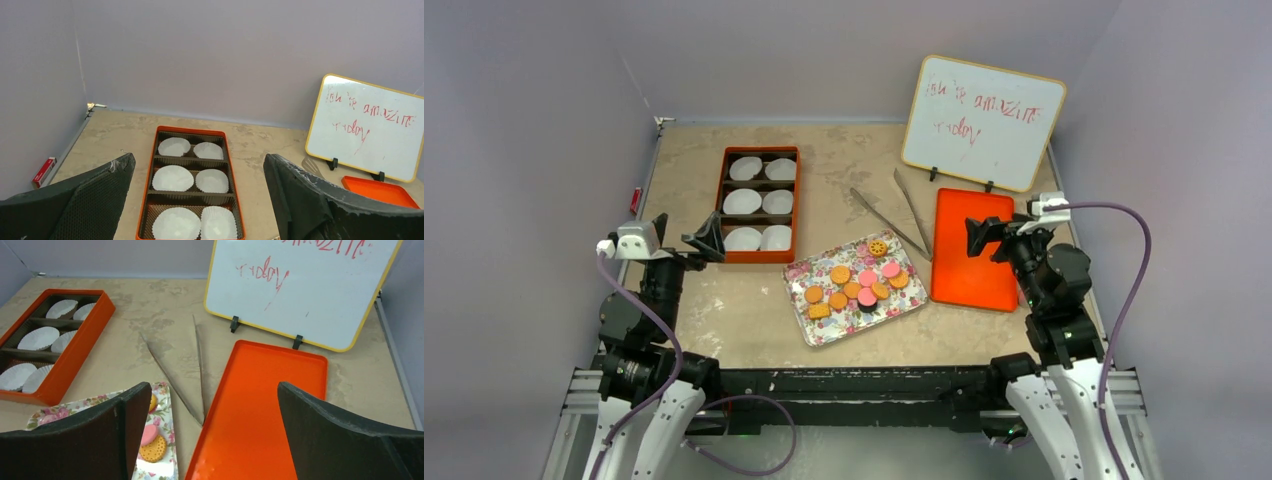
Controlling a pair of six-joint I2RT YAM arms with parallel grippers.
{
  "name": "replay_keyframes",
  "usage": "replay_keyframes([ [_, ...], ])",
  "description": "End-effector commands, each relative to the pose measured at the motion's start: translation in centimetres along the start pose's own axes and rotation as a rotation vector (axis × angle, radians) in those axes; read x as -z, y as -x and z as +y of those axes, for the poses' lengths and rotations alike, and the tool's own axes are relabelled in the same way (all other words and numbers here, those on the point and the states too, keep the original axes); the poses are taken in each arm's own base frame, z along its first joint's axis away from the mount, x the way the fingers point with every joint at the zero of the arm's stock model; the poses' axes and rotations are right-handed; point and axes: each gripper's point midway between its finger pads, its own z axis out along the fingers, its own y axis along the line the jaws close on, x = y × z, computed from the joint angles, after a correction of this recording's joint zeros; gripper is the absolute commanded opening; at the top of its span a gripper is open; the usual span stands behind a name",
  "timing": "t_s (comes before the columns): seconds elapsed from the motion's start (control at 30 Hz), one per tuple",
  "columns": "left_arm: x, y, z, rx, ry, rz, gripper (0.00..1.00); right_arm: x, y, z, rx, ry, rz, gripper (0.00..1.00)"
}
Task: Pack the cookies
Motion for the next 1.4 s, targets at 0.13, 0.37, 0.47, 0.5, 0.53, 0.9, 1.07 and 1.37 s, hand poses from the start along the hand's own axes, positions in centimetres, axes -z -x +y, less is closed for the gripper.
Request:
replay_keyframes([
  [0.13,0.4,1.4,-0.9,0.031,-0.043,-0.045,1.00,-2.4,0.2,1.7,-0.045,0.087,-0.006,0.99],
  [0.37,0.6,1.5,-1.0,0.030,-0.052,-0.054,1.00,-4.9,-1.7,2.2,-0.073,0.113,0.102,0.98],
  [0.47,0.6,1.5,-1.0,0.031,-0.052,-0.054,1.00,-6.4,-2.4,2.5,-0.094,0.123,0.157,0.98],
  [0.5,0.6,1.5,-1.0,0.032,-0.053,-0.053,1.00,-6.9,-2.4,2.7,-0.103,0.128,0.169,0.98],
  [0.53,0.5,1.5,-1.1,0.033,-0.055,-0.053,1.00,-7.4,-2.7,2.7,-0.110,0.131,0.189,0.98],
  [0.9,0.0,0.6,-0.2,0.039,0.001,-0.011,1.00,-14.1,-6.5,3.7,-0.124,0.188,0.391,0.91],
  [1.07,-0.3,0.3,-0.7,0.040,-0.022,0.004,1.00,-17.3,-9.7,4.5,-0.101,0.199,0.487,0.80],
  [1.37,-0.3,0.0,-0.9,0.032,-0.039,0.014,1.00,-21.5,-15.8,4.5,-0.035,0.153,0.665,0.52],
])
